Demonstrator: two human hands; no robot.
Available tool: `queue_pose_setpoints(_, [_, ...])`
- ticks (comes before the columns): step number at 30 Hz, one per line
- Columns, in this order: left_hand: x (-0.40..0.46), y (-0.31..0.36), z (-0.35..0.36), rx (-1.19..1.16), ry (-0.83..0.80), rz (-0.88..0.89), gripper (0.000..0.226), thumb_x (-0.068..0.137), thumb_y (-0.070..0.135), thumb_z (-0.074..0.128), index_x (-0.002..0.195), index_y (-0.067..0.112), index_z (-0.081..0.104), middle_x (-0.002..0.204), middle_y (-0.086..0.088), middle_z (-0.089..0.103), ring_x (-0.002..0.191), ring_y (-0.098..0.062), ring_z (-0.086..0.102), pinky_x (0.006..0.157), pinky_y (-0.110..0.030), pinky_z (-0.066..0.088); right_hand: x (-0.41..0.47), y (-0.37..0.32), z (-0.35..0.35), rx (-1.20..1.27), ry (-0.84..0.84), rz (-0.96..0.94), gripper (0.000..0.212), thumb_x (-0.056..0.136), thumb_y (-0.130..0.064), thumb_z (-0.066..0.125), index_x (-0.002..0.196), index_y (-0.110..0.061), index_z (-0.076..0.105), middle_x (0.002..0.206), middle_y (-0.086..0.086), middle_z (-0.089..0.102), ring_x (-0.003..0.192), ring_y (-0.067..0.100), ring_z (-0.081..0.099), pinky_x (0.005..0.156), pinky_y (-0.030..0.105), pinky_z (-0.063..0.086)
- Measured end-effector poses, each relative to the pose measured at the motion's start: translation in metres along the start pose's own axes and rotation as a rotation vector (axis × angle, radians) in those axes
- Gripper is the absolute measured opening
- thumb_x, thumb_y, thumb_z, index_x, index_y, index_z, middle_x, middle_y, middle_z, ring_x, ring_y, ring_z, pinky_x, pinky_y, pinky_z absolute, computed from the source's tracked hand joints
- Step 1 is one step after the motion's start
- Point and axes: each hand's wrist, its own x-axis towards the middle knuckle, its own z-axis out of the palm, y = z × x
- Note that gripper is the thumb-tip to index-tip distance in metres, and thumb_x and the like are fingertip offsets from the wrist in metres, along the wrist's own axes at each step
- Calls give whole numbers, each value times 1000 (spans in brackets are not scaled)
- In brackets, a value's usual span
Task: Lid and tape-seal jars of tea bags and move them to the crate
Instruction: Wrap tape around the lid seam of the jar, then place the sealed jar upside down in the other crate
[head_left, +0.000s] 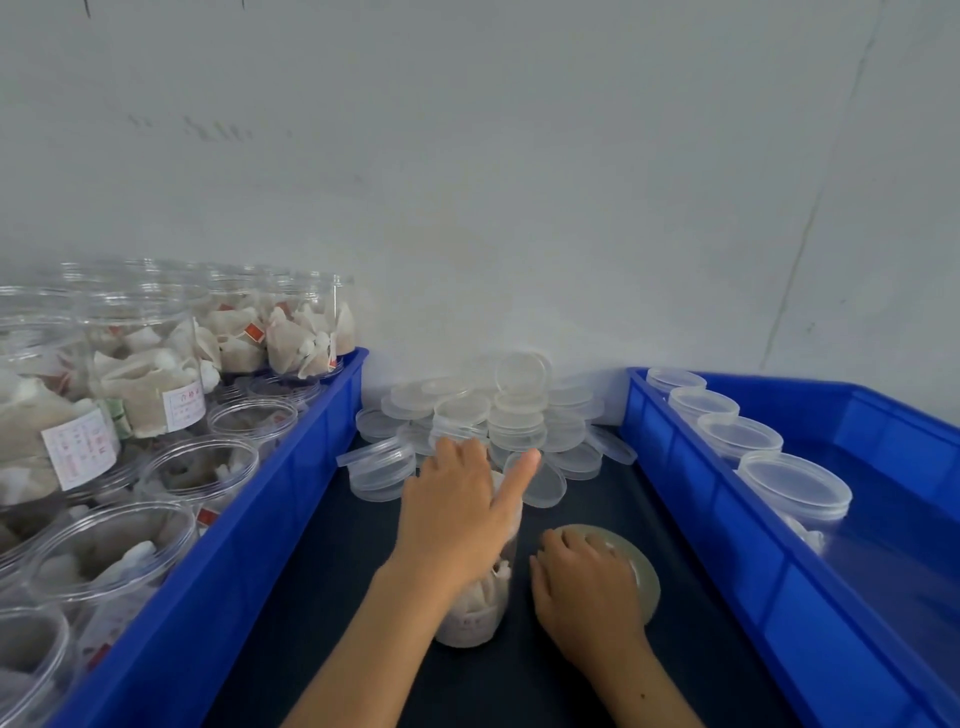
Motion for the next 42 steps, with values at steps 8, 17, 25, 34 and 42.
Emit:
queue_pose_setpoints(8, [-26,-63,10,-919,-110,80,115,41,93,63,137,46,18,135,31,36,119,21,42,87,-2,41,5,-2,-28,1420,-11,119,23,91,-15,57,110,-14,70,106,3,73,102,19,66,84,27,52])
queue_pose_setpoints(17, [-29,-79,47,-994,-184,18,95,49,35,92,129,27,40,121,18,62,119,-2,56,90,-17,48,11,-26,-12,2036,-201,418,9,80,-15,60,83,-7,62,94,15,64,81,23,53,80,36,42])
queue_pose_setpoints(25, [-30,-77,46,-1054,-203,22,91,52,28,91,127,24,41,118,15,63,118,-4,58,88,-18,49,16,-25,-11,2179,-355,440,11,87,-7,53,97,-7,57,111,18,56,99,28,54,112,50,29])
queue_pose_setpoints(34, [-22,-102,28,-900,-464,84,137,41,53,94,139,45,-2,149,14,29,136,-3,37,113,-27,36,-2,-21,-28,1509,-160,90,104,58,-45,85,139,-52,19,142,-3,42,130,15,48,108,45,43])
queue_pose_setpoints(42, [-22,-109,28,-784,-555,49,115,45,49,95,125,62,13,141,21,37,122,14,43,94,-10,40,-1,-37,-33,1373,-130,28,118,66,-11,88,143,-45,5,134,-1,42,118,4,55,99,27,49])
